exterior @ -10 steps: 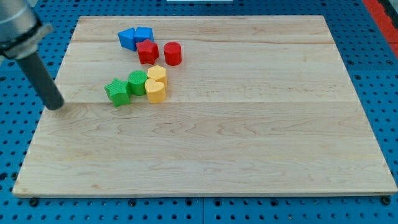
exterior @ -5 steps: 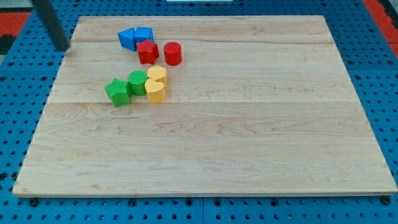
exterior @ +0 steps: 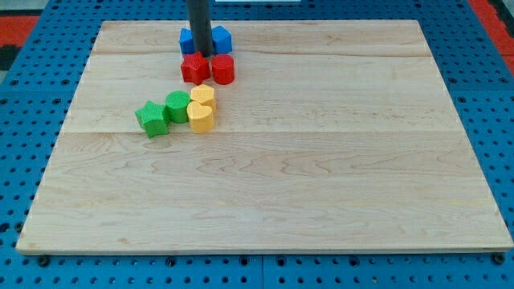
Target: Move blue triangle and blue cube to top center
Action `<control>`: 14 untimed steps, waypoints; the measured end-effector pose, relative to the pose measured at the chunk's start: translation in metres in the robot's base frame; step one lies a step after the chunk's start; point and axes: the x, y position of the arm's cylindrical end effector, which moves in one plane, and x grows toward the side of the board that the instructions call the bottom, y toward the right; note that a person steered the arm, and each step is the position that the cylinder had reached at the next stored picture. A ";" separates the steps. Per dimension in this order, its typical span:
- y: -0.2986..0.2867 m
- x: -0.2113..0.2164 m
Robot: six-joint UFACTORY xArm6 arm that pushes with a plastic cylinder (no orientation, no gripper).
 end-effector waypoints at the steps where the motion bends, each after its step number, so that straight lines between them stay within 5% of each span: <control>1: -0.070 0.002; 2: -0.089 -0.019; 4: 0.035 -0.032; 9: 0.048 -0.046; 10: -0.008 -0.017; 11: 0.013 0.014; 14: 0.084 -0.010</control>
